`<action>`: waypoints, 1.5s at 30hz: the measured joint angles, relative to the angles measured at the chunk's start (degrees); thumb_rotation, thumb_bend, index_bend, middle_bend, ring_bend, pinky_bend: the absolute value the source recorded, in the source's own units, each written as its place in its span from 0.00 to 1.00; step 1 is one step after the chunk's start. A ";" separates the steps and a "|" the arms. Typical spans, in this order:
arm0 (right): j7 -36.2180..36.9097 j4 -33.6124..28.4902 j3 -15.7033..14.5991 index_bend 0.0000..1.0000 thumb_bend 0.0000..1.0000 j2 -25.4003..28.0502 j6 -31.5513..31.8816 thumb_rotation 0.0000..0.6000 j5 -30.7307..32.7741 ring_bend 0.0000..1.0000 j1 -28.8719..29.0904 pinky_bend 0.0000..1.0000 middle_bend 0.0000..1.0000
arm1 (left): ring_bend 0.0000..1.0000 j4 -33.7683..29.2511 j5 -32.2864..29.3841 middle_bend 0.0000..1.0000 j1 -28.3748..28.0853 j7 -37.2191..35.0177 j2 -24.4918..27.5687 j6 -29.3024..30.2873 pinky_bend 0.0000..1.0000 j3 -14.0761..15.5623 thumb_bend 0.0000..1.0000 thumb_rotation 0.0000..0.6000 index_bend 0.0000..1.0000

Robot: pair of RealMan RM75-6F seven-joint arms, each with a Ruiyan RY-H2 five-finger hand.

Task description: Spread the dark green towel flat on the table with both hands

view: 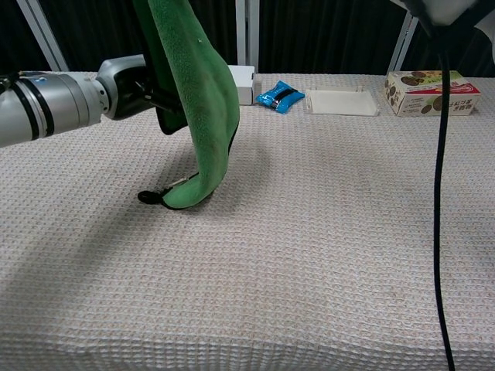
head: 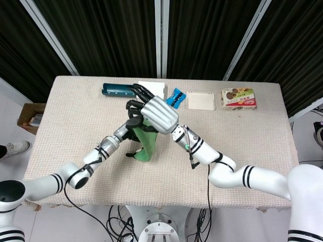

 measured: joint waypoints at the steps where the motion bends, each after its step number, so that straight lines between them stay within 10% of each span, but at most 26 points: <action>1: -0.11 -0.09 -0.01 0.78 0.51 0.10 0.21 1.00 0.16 0.00 -0.21 0.00 0.34 | 0.24 -0.07 -0.93 0.31 0.35 1.21 -0.28 0.42 0.22 -0.38 0.38 1.00 0.67; 34: -9.90 2.17 3.20 0.78 0.51 1.89 8.62 1.00 9.35 0.00 -7.31 0.00 0.34 | 0.28 -10.79 -14.51 0.39 10.24 32.25 8.87 17.18 0.22 -9.66 0.44 1.00 0.74; 45: -6.67 7.40 -5.96 0.78 0.51 0.17 8.84 1.00 3.39 0.00 -11.00 0.00 0.35 | 0.27 2.12 -6.78 0.38 11.83 43.18 -1.58 26.35 0.22 -3.21 0.43 1.00 0.69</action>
